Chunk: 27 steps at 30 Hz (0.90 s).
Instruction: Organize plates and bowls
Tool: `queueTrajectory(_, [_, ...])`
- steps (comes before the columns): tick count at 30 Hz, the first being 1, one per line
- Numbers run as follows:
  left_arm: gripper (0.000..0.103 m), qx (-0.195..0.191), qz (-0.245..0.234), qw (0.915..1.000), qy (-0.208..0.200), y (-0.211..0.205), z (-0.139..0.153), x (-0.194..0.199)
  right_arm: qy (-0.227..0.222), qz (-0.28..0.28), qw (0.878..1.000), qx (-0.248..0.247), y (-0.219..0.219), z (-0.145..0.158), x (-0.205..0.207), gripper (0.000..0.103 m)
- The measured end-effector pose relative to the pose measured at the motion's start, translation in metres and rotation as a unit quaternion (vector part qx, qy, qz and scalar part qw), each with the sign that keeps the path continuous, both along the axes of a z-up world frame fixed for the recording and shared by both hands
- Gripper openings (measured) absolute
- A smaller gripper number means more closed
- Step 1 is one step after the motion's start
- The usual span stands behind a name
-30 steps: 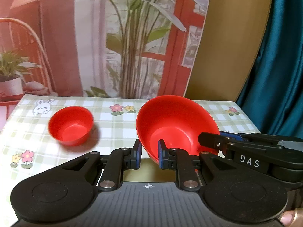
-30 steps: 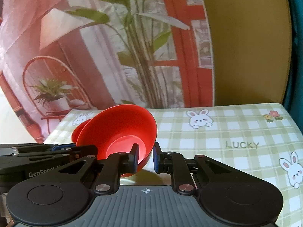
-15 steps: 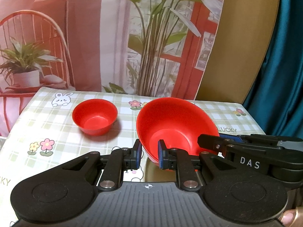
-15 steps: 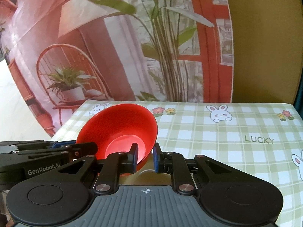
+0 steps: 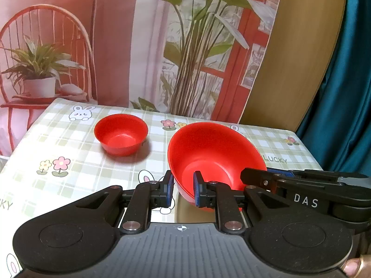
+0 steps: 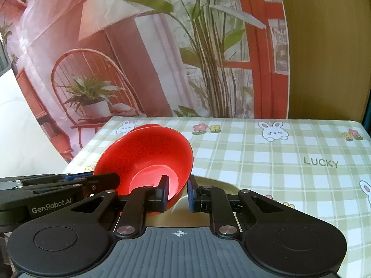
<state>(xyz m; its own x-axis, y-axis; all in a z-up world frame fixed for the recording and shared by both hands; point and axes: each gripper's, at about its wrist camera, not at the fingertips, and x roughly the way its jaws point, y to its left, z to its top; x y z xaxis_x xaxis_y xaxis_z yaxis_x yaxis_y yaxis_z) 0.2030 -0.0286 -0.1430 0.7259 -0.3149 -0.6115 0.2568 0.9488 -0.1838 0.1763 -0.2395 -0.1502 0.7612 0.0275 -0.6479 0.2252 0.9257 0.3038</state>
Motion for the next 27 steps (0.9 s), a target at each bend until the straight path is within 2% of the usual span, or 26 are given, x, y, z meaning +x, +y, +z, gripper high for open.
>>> queueTrajectory(10, [0.019,-0.004,0.002,0.9999,0.012,0.001,-0.005,-0.009,0.006,0.004,1.0,0.004,0.006,-0.002,-0.011,0.016])
queueTrajectory(27, [0.019,-0.011,0.001,0.9997,0.02,0.006,-0.009,-0.048,0.008,0.01,1.0,0.007,0.02,-0.004,-0.044,0.016])
